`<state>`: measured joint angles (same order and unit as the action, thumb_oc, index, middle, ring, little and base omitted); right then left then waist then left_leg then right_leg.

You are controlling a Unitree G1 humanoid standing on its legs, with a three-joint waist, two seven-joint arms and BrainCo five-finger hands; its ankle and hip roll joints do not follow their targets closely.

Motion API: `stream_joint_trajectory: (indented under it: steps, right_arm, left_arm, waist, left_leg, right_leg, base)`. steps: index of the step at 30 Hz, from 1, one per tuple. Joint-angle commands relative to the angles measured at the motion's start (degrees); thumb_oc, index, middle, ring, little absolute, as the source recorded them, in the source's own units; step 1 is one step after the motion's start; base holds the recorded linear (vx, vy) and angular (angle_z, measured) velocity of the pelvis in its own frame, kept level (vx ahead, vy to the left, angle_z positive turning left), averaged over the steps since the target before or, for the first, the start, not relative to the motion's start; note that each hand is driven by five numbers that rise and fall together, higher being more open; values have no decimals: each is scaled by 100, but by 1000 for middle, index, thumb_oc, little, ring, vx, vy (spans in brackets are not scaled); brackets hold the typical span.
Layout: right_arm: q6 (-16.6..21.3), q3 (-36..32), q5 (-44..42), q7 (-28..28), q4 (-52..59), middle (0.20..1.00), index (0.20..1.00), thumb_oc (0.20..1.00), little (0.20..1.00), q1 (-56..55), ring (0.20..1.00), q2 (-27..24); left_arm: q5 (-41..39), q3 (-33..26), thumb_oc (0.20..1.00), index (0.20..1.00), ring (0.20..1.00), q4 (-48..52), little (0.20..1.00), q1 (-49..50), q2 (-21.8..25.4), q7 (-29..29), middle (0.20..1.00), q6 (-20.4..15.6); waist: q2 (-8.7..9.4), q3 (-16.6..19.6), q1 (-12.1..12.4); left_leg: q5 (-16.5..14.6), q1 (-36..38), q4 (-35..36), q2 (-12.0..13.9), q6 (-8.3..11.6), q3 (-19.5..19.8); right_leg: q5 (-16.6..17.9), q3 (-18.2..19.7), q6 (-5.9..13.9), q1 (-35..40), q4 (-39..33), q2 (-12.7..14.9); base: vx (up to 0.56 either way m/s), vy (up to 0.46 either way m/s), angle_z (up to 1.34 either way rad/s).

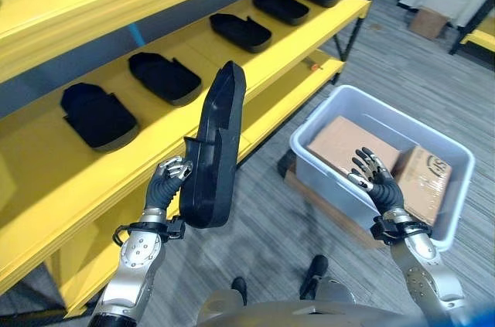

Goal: Move parts from the plastic box to the shelf.

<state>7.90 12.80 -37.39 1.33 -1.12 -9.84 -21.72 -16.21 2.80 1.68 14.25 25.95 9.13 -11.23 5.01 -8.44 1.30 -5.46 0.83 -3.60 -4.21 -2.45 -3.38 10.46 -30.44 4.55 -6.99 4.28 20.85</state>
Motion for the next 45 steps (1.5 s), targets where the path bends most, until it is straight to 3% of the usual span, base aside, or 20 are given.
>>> stream_joint_trajectory:
  steps: [1, 2, 3, 4, 8, 11, 14, 16, 18, 20, 21, 22, 23, 24, 26, 28, 30, 33, 38, 45]
  right_arm:
    - [247, 191, -64, 10, 157, 1000, 1000, 1000, 1000, 553, 1000, -32]
    - [245, 273, -98, -21, 150, 1000, 1000, 1000, 1000, 591, 1000, 9]
    - [161, 381, -218, -225, 270, 1000, 1000, 1000, 1000, 447, 1000, -93]
    - [160, 381, -219, -225, 272, 1000, 1000, 1000, 1000, 446, 1000, -95]
    - [114, 441, -352, -439, 349, 1000, 1000, 1000, 1000, 237, 1000, -263]
    - [100, 473, -360, -482, 330, 1000, 1000, 1000, 1000, 238, 1000, -322]
    - [80, 528, -327, -489, 267, 1000, 1000, 1000, 1000, 230, 1000, -353]
    - [99, 533, -327, -516, 283, 1000, 1000, 1000, 1000, 304, 1000, -398]
    - [127, 444, -292, -440, 198, 1000, 1000, 1000, 1000, 335, 1000, -527]
    - [149, 299, -356, -355, 248, 1000, 1000, 1000, 1000, 279, 1000, -610]
    - [148, 297, -357, -356, 250, 1000, 1000, 1000, 1000, 274, 1000, -611]
    - [132, 271, -384, -350, 239, 1000, 1000, 1000, 1000, 214, 1000, -595]
    - [132, 245, -397, -328, 228, 1000, 1000, 1000, 1000, 162, 1000, -587]
    - [136, 223, -390, -252, 178, 1000, 1000, 1000, 1000, 106, 1000, -576]
    - [170, 200, -346, -60, 54, 1000, 1000, 1000, 1000, 75, 1000, -569]
    - [191, 123, -315, -2, 31, 1000, 1000, 1000, 1000, 84, 1000, -543]
    - [196, 146, -290, -24, -4, 1000, 1000, 1000, 1000, 112, 1000, -502]
    - [222, 152, -312, -6, 51, 1000, 1000, 1000, 1000, 158, 1000, -381]
    - [245, 162, -407, -95, 209, 1000, 1000, 1000, 1000, 115, 1000, -198]
    - [202, 349, -367, -167, 287, 1000, 1000, 1000, 1000, 226, 1000, -169]
  left_arm:
    - [204, -189, 200, 200, 200, 665, 200, -463, 276, 17, 200, -370]
    - [215, -116, 200, 200, 200, 612, 200, -529, 297, 9, 200, -371]
    - [165, -15, 200, 200, 200, 572, 200, -432, 285, -141, 200, -343]
    - [164, -16, 200, 200, 200, 572, 200, -432, 284, -142, 200, -344]
    - [63, 21, 200, 200, 200, 627, 200, -223, 266, -320, 200, -292]
    - [5, -17, 200, 200, 200, 620, 200, -145, 246, -321, 200, -310]
    - [-28, -43, 200, 200, 200, 641, 200, -16, 194, -338, 200, -334]
    - [-102, -155, 200, 200, 200, 747, 200, 127, 151, -351, 200, -356]
    - [-165, -6, 200, 200, 200, 651, 200, -12, 125, -382, 200, -318]
    - [-210, 54, 200, 200, 200, 636, 200, -180, 100, -367, 200, -289]
    - [-209, 55, 200, 200, 200, 640, 200, -176, 101, -366, 200, -287]
    - [-206, 30, 200, 200, 200, 656, 200, -170, 100, -332, 200, -278]
    - [-223, -9, 200, 200, 200, 673, 200, -176, 81, -271, 200, -272]
    - [-232, -37, 200, 200, 200, 687, 200, -246, 66, -180, 200, -236]
    - [-313, 44, 200, 200, 200, 648, 200, -461, 86, -81, 200, -162]
    - [-316, 87, 200, 200, 200, 649, 200, -643, 116, -108, 200, -134]
    - [-266, 85, 200, 200, 200, 647, 200, -686, 136, -115, 200, -162]
    - [-165, 110, 200, 200, 200, 587, 200, -840, 231, -105, 200, -185]
    - [129, 264, 200, 200, 200, 387, 200, -1278, 485, 8, 200, -250]
    - [637, 644, 200, 200, 200, -75, 200, -2212, 674, 351, 200, -203]
  waist:
    - [-156, -52, -74]
    - [-175, -51, -161]
    - [-149, -87, -333]
    - [-147, -78, -327]
    - [28, -40, -444]
    - [103, 48, -458]
    - [124, 158, -371]
    - [120, 226, -225]
    - [117, 30, -205]
    - [235, -98, -315]
    - [229, -104, -313]
    - [249, -83, -323]
    - [265, -57, -348]
    - [169, -41, -386]
    - [-112, -96, -503]
    - [-264, -119, -554]
    - [-393, -129, -543]
    - [-414, -131, -447]
    - [-172, -254, -318]
    - [54, -218, -323]
  left_leg:
    - [405, 93, 756, 218, 72, 34]
    - [470, 114, 838, 231, 45, 131]
    - [534, 215, 860, 216, -37, 210]
    - [543, 201, 860, 216, -34, 201]
    - [654, 187, 860, -9, -93, 369]
    - [738, 110, 860, -96, -86, 504]
    - [789, 18, 860, -108, -57, 523]
    - [772, -11, 795, -107, -54, 488]
    - [448, -405, -215, -277, 54, 537]
    - [43, -460, -821, 355, 106, 63]
    - [23, -460, -845, 363, 110, 66]
    - [72, -418, -815, 600, 113, 68]
    - [243, -381, -700, 991, 155, 39]
    - [833, -321, -338, 1791, 348, -121]
    - [1984, -289, 664, 2661, 778, -341]
    - [2062, -295, 860, 2851, 969, -509]
    - [1971, -319, 860, 2876, 1110, -602]
    - [1716, -290, 860, 2615, 1058, -541]
    - [1254, -633, 153, 2105, 966, -363]
    - [928, -1038, -446, 1865, 952, -277]
  right_leg:
    - [366, 827, 727, 414, -65, 30]
    - [227, 1537, 604, 247, -1, -302]
    - [-442, 2619, 292, 4, 287, -1428]
    - [-438, 2628, 287, -17, 295, -1429]
    - [-785, 2850, 28, -25, 413, -2379]
    - [-850, 3232, -29, 120, 211, -2664]
    - [-709, 3356, -50, 336, -246, -2614]
    - [-671, 3181, -51, 515, -529, -2502]
    - [-772, 2972, -150, 466, -340, -2367]
    - [-833, 2695, -148, 394, -73, -2040]
    - [-844, 2692, -151, 399, -62, -2047]
    - [-915, 2646, -160, 387, 13, -1992]
    - [-984, 2578, -155, 338, 119, -1896]
    - [-1156, 2353, -136, 194, 350, -1745]
    - [-1476, 1979, -125, -171, 1050, -1564]
    - [-1620, 1799, 5, -376, 1497, -1366]
    - [-1627, 1756, 94, -444, 1719, -1257]
    - [-1510, 1734, 246, -328, 1643, -988]
    - [-1232, 1668, 454, 318, 929, -592]
    - [-1150, 1495, 550, 610, 615, -387]
  base:
    - [-9, 244, 39]
    - [23, 348, 41]
    - [26, 274, 24]
    - [33, 245, -8]
    - [9, 84, 18]
    - [-32, 15, 9]
    - [-37, -41, 11]
    - [-26, -79, 13]
    - [-109, -9, 38]
    - [-129, 76, 180]
    - [-36, 64, 198]
    - [-13, 49, 81]
    - [-50, 160, 40]
    - [-59, 223, 37]
    - [-70, 290, 91]
    - [-27, 321, 128]
    - [23, 362, 48]
    - [103, 290, 25]
    - [121, 238, 41]
    - [90, 102, 19]
